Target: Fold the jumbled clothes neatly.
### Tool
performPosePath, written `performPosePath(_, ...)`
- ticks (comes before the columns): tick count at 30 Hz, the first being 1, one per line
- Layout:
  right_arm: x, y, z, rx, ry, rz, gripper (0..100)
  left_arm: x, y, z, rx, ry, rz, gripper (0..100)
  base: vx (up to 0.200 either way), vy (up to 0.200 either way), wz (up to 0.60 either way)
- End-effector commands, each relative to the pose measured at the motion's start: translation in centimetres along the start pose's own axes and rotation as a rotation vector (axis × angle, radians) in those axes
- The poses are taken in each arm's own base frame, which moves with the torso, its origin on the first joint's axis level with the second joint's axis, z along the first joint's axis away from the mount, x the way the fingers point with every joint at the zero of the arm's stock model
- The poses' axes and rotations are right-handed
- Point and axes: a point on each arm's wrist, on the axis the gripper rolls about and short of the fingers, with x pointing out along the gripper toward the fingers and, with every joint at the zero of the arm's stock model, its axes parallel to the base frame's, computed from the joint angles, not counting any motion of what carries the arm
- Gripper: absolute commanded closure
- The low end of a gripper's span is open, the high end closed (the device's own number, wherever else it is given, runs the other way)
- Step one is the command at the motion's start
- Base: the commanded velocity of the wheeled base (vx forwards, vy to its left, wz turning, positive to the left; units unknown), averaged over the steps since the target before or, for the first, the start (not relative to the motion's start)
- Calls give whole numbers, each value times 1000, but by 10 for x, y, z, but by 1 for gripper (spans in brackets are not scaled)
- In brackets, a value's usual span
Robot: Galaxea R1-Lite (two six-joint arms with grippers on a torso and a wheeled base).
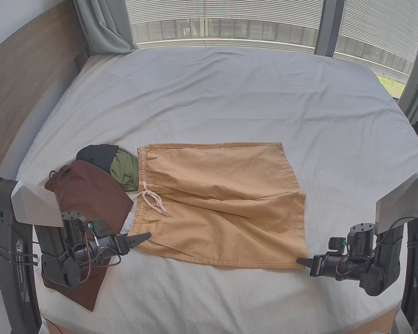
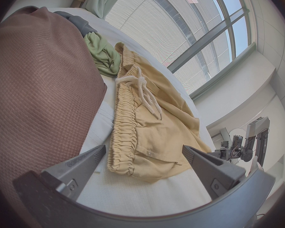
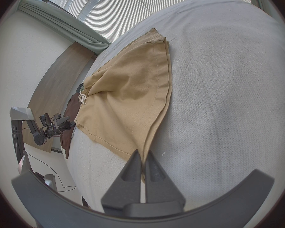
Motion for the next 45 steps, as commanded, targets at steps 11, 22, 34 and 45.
performPosePath(11, -1, 0, -2, 1, 9, -1, 100, 3, 3, 0, -2, -3, 2, 100, 0, 0, 0)
performPosePath(22, -15, -1, -10, -15, 48, -14, 100, -22, -12, -4, 4, 30, 10, 100, 0, 0, 0)
performPosePath(34, -33, -8, -21, -88, 108, -14, 100, -47, -20, -21, 67, 102, 36, 100, 0, 0, 0)
performPosePath(45, -40, -9, -28, -109, 146, -6, 100, -55, -15, -31, 124, 142, 21, 100, 0, 0, 0)
